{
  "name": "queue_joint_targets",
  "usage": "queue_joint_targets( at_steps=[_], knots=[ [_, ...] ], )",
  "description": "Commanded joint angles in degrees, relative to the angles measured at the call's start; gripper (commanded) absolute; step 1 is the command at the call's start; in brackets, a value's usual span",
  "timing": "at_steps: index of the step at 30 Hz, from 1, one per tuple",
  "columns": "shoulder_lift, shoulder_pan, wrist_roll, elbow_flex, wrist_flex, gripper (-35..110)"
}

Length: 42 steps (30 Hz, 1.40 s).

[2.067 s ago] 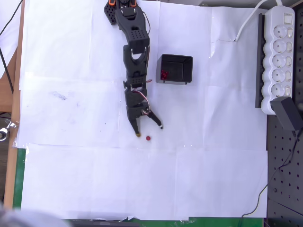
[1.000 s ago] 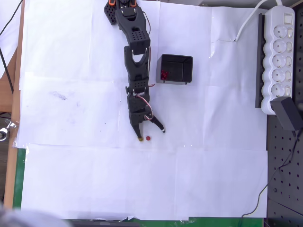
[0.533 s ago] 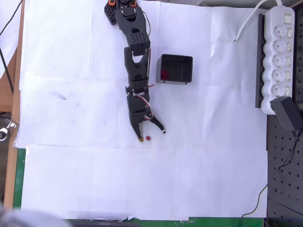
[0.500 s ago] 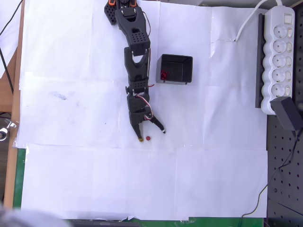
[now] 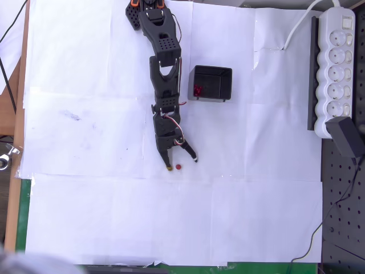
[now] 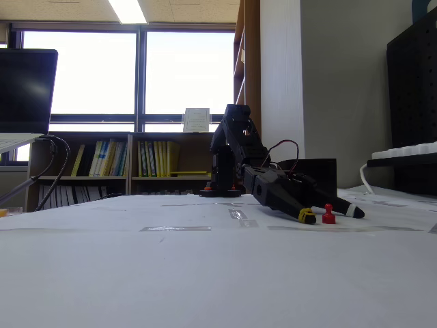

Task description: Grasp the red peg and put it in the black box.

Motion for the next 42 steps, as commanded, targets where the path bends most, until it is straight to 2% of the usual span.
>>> queue_joint_targets(
  at_steps=[1, 14, 19, 23, 26, 28, 31, 37, 42],
  knots=[
    [-1.1, -1.9, -1.1, 0.2, 1.4, 22],
    [-0.7, -2.0, -1.2, 0.9, 1.4, 1],
    [-0.9, -2.0, -2.5, 0.5, 1.4, 0],
    [-6.3, -0.1, -4.9, -6.8, 1.5, 0],
    [-16.8, 1.1, -1.5, -15.5, 6.3, 0],
    [-25.9, 2.0, 2.0, -18.2, 16.3, 0],
    [-37.2, 3.1, 8.2, -14.1, 39.7, 0],
    [-43.5, 3.3, 21.4, 15.2, 88.3, 0],
    [-45.5, 0.5, 26.8, 31.1, 111.3, 0]
  ],
)
